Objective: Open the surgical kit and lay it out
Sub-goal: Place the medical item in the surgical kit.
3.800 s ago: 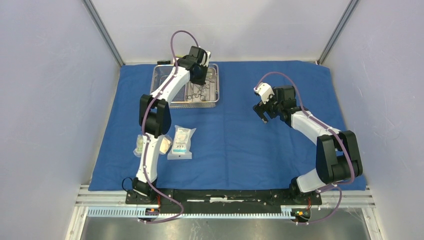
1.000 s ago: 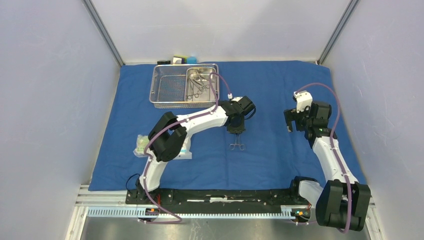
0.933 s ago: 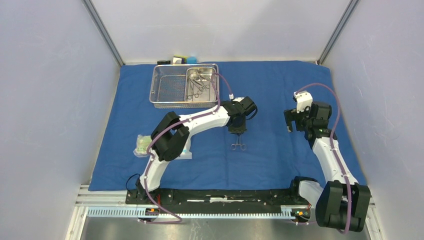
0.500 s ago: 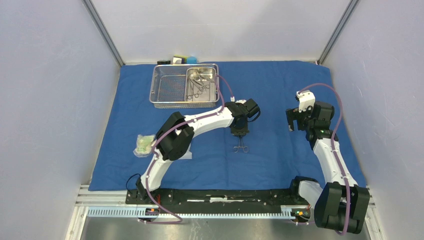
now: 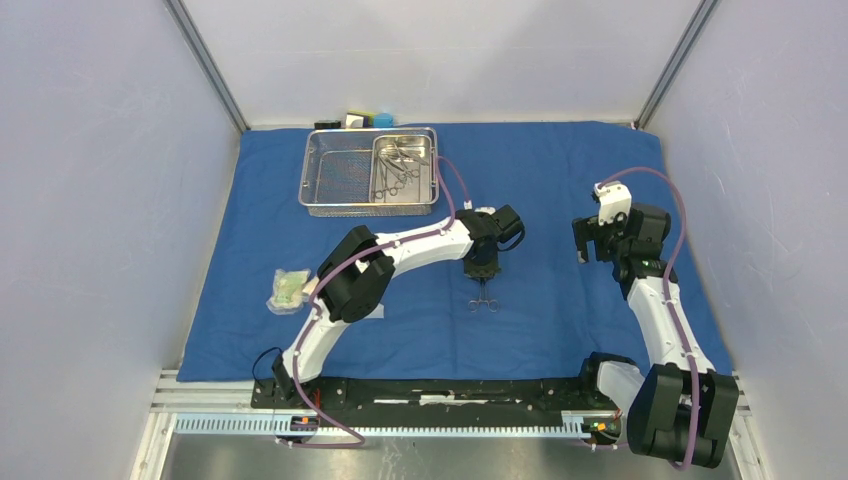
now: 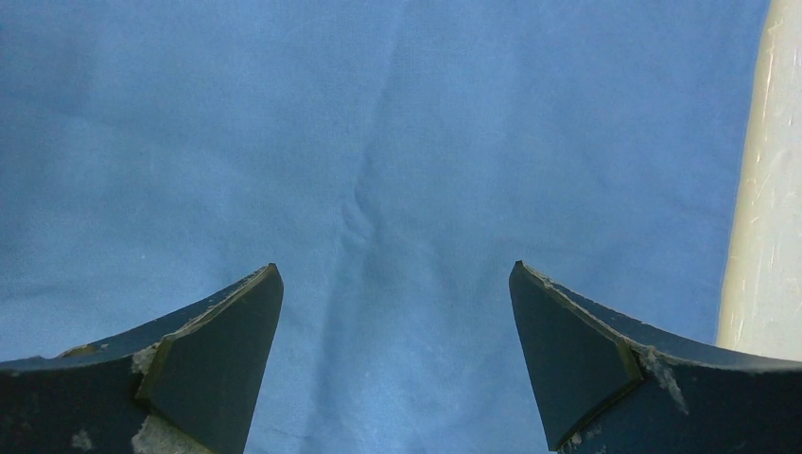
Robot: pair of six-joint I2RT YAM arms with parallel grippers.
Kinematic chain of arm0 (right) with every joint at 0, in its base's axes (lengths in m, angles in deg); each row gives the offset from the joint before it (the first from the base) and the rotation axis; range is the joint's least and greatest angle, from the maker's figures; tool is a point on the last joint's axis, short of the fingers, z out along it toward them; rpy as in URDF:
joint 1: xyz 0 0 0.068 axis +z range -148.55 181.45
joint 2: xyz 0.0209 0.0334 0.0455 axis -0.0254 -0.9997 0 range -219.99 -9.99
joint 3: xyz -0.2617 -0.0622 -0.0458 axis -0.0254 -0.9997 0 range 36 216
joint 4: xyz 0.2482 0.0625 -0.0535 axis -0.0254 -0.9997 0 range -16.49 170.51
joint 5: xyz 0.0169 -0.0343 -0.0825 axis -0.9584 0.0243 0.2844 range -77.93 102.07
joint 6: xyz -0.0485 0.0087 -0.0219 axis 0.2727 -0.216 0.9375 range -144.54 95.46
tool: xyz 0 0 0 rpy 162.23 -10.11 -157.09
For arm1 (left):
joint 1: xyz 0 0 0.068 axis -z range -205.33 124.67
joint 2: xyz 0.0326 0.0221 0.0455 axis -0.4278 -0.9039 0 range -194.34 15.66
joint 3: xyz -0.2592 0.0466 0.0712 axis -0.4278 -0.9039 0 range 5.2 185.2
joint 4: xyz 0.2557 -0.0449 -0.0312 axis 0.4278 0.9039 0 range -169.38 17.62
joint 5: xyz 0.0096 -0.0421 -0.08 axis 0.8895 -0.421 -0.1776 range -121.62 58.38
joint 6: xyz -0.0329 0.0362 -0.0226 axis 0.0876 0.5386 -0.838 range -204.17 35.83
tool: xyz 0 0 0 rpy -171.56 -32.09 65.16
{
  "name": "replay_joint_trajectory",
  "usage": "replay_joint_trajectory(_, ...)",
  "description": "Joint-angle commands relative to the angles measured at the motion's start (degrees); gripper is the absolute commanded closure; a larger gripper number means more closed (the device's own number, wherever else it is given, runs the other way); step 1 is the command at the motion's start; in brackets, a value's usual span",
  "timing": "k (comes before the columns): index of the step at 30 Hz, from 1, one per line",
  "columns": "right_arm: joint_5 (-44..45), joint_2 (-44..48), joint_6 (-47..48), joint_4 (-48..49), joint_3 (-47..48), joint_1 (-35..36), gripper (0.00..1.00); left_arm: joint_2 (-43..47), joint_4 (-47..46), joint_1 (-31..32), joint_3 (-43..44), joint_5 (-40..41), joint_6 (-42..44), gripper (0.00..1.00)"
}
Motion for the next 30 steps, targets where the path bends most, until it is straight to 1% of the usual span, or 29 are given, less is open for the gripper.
replay_joint_trajectory(1, -1.56, 0.26, -0.43, 1.22, -0.27, -0.44, 0.02, -0.31, 0.46, 0.27, 2.00, 0.26, -2.72, 0.96)
replay_joint_trajectory(23, -3.32, -0.32, 0.00, 0.61, -0.13, -0.88, 0.02, 0.98, 0.96, 0.31, 0.77, 3.25, -3.46, 0.96)
replay_joint_trajectory(25, -3.49, -0.39, 0.00, 0.52, -0.18, -0.84, 0.02, 0.80, 0.86, 0.35, 0.69, 3.26, -3.43, 0.96)
replay_joint_trajectory(30, -3.59, -0.42, 0.09, 0.42, -0.20, -0.97, 0.02, 0.52, 0.44, 0.34, 0.25, 2.80, -3.35, 0.90)
